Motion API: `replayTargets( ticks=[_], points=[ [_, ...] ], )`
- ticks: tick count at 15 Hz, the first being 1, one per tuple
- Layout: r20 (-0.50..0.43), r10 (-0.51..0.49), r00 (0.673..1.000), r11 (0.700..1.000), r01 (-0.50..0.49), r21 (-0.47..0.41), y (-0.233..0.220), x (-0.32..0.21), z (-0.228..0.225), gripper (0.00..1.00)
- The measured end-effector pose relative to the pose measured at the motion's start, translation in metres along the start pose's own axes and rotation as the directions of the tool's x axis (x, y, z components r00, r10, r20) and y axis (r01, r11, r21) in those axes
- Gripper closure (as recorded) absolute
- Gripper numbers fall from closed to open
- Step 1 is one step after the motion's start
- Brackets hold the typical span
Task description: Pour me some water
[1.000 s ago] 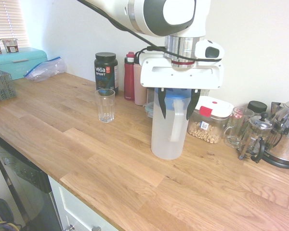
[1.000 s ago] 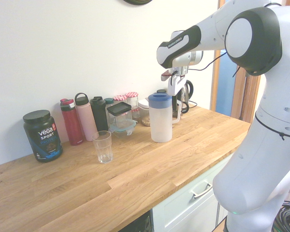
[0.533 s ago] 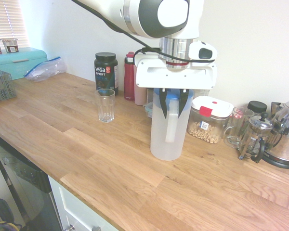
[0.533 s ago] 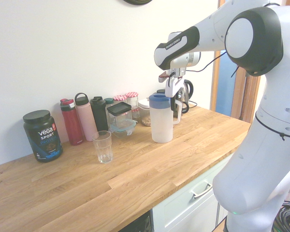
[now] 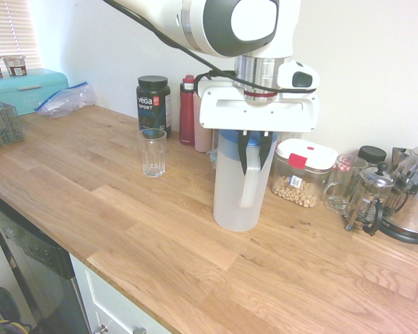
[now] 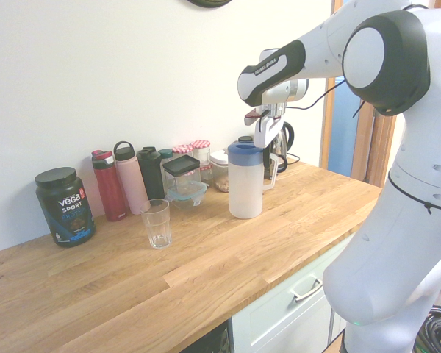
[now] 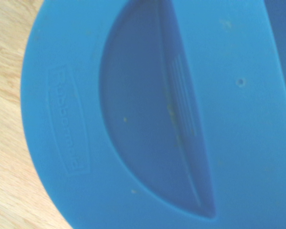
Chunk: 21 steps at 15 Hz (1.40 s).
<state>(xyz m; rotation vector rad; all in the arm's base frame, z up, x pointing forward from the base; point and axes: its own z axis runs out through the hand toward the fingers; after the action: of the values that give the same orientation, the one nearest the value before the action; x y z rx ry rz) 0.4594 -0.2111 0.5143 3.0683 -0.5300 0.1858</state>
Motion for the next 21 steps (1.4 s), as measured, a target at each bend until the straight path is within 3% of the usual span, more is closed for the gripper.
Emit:
replayTargets(
  ticks=[6,11,15,21],
  points=[
    [-0.058,-0.037,0.998,0.999,0.038,0.019,-0.007,-0.019,-0.063,1.0],
    [-0.075,-0.215,0.974,0.977,0.215,-0.01,-0.09,-0.039,-0.115,1.0],
    [-0.002,-0.361,0.932,0.926,0.359,-0.117,-0.152,-0.058,-0.123,1.0],
    [0.127,-0.434,0.892,0.873,0.451,-0.183,-0.221,-0.058,-0.113,1.0]
  ],
)
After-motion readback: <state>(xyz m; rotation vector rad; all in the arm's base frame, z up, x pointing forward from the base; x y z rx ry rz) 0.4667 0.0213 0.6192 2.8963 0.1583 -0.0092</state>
